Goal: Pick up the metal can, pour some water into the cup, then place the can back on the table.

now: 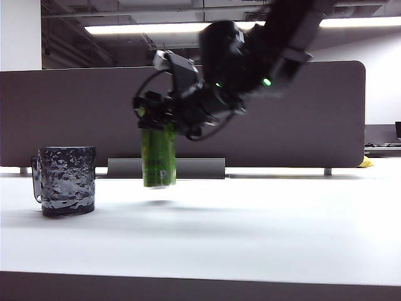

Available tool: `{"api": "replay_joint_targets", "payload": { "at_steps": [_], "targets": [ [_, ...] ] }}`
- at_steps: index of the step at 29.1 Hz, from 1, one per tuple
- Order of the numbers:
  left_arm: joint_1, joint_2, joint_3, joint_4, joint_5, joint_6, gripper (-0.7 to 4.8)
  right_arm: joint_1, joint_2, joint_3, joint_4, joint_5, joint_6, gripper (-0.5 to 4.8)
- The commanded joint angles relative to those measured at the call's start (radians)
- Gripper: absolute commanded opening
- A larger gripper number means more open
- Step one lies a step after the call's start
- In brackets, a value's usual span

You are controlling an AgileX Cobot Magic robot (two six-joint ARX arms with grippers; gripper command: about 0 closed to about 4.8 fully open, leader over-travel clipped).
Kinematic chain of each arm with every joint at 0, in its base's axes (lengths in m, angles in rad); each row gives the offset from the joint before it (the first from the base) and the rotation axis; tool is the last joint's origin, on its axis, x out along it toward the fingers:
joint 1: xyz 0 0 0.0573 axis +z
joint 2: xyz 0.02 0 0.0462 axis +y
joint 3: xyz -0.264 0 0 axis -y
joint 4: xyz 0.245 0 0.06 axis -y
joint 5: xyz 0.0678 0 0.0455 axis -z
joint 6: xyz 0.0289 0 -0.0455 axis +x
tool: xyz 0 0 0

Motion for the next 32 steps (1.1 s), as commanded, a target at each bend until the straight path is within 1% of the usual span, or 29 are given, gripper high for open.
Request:
{"api": "replay_joint_targets", "payload": {
  "at_steps": [1, 4, 10, 14, 25, 32],
  "targets": [
    [-0.002, 0.002, 0.001, 0.013, 0.004, 0.0, -0.05, -0.019, -0.021, -0.06, 0.21, -0.069, 0.078, 2.02],
    [-0.002, 0.002, 0.001, 0.013, 0.004, 0.0, -0.05, -0.034, -0.021, -0.115, 0.293, -0.093, 0.11, 2.02],
    [-0.002, 0.002, 0.001, 0.013, 0.004, 0.0, -0.05, -0.039, -0.021, -0.177, 0.355, -0.129, 0.12, 2.02],
    [-0.002, 0.002, 0.001, 0.013, 0.004, 0.0, -0.05, -0.039, -0.021, -0.197, 0.353, -0.125, 0.113, 2.01],
    [-0.002, 0.002, 0.001, 0.013, 0.004, 0.0, -0.05, -0.038, -0.018, -0.2, 0.31, -0.125, 0.014, 2.01],
    [-0.002, 0.002, 0.001, 0.013, 0.004, 0.0, -0.05, -0.038, -0.007, -0.2, 0.307, -0.125, -0.002, 2.01]
  ]
}}
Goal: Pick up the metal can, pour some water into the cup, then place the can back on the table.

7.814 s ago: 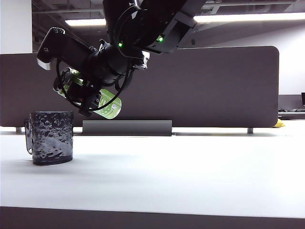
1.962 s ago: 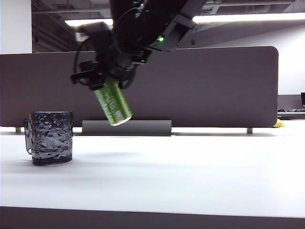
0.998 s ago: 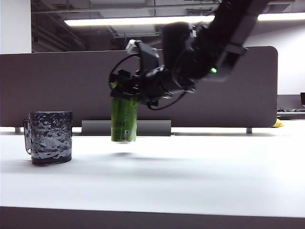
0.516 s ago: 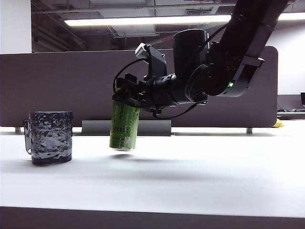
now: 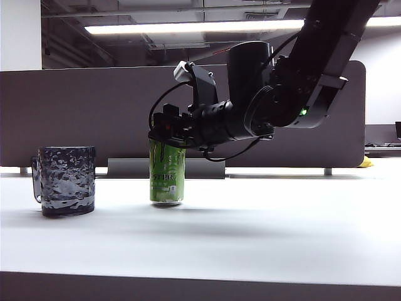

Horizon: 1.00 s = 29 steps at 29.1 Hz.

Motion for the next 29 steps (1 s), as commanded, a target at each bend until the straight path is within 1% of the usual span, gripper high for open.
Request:
{"api": "replay_joint_targets", "payload": {
  "at_steps": [1, 9, 10, 12, 15, 18, 19, 21, 22, 25, 29],
  "targets": [
    [-0.002, 0.001, 0.001, 0.013, 0.004, 0.0, -0.05, 0.001, -0.001, 0.005, 0.03, -0.002, -0.018, 2.01],
    [-0.002, 0.001, 0.001, 0.013, 0.004, 0.0, -0.05, 0.002, -0.001, 0.005, 0.021, -0.002, -0.024, 2.07],
    [-0.002, 0.001, 0.001, 0.013, 0.004, 0.0, -0.05, 0.002, -0.001, 0.005, 0.021, -0.002, -0.024, 2.21],
    [-0.002, 0.001, 0.001, 0.013, 0.004, 0.0, -0.05, 0.002, -0.001, 0.005, 0.021, -0.003, -0.024, 2.26],
    [-0.002, 0.001, 0.001, 0.013, 0.004, 0.0, -0.05, 0.002, -0.001, 0.005, 0.021, -0.003, -0.025, 2.76],
    [-0.002, 0.001, 0.001, 0.013, 0.004, 0.0, -0.05, 0.002, -0.001, 0.005, 0.02, -0.003, -0.026, 2.81],
    [-0.002, 0.001, 0.001, 0.013, 0.004, 0.0, -0.05, 0.002, -0.001, 0.005, 0.02, -0.003, -0.026, 2.94],
    [-0.002, 0.001, 0.001, 0.013, 0.004, 0.0, -0.05, 0.002, -0.001, 0.005, 0.021, -0.003, -0.029, 3.49],
    [-0.002, 0.001, 0.001, 0.013, 0.004, 0.0, -0.05, 0.002, -0.001, 0.005, 0.021, -0.003, -0.029, 3.68],
    [-0.002, 0.001, 0.001, 0.013, 0.004, 0.0, -0.05, 0.002, -0.001, 0.005, 0.021, -0.007, -0.029, 4.05],
    [-0.002, 0.001, 0.001, 0.013, 0.004, 0.0, -0.05, 0.002, -0.002, 0.005, 0.03, -0.019, -0.028, 4.69]
  ]
}}
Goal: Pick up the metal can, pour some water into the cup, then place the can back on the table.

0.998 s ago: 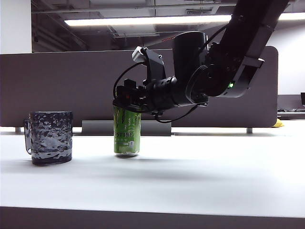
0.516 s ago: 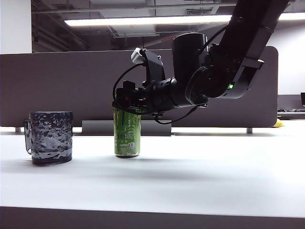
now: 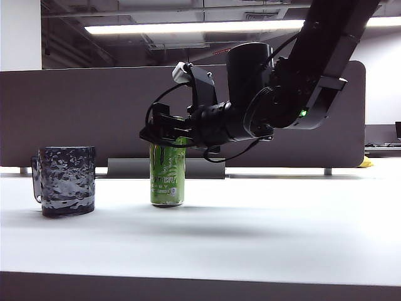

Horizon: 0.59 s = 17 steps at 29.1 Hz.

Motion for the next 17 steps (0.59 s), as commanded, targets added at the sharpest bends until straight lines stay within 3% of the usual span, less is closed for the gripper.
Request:
{"api": "replay_joint_targets", "payload": {
  "at_steps": [1, 11, 17],
  "targets": [
    [-0.002, 0.001, 0.001, 0.013, 0.004, 0.0, -0.05, 0.001, -0.007, 0.005, 0.034, -0.024, -0.002, 4.79],
    [0.003, 0.001, 0.002, 0.013, 0.004, 0.0, -0.05, 0.001, -0.022, 0.005, 0.129, -0.022, 0.022, 4.79],
    [0.16, 0.001, 0.002, 0.013, 0.055, 0.0, -0.05, -0.005, -0.119, 0.006, 0.128, 0.003, 0.059, 4.79]
  ]
}}
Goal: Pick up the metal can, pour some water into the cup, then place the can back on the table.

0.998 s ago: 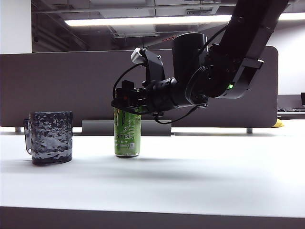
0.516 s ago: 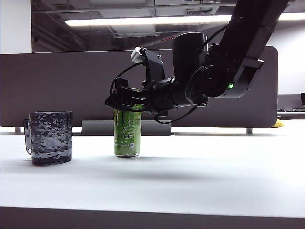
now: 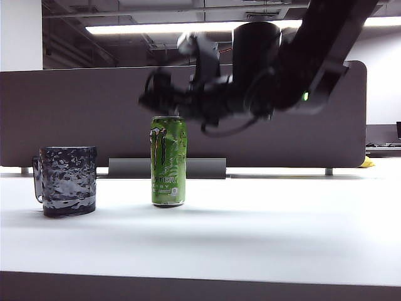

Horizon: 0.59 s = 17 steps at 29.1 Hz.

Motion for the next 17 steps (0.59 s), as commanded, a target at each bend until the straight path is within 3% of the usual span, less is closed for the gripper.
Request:
{"api": "replay_joint_targets", "payload": {
  "at_steps": [1, 4, 7, 8, 17],
  "targets": [
    [0.102, 0.001, 0.001, 0.013, 0.016, 0.0, -0.05, -0.006, -0.089, 0.006, 0.032, 0.005, 0.017, 4.79],
    [0.143, 0.001, 0.001, 0.013, -0.012, 0.0, -0.05, -0.016, -0.239, 0.005, -0.029, -0.012, 0.017, 4.79],
    [0.143, 0.001, 0.001, 0.013, -0.01, 0.0, -0.05, -0.027, -0.388, 0.005, -0.142, -0.051, 0.018, 0.7],
    [0.144, 0.001, 0.001, 0.013, -0.01, 0.0, -0.05, -0.035, -0.438, 0.005, -0.18, -0.061, 0.017, -0.08],
    [0.146, 0.001, 0.001, 0.013, -0.01, 0.0, -0.05, -0.064, -0.81, 0.005, -0.492, -0.004, 0.006, -0.06]
  ]
}}
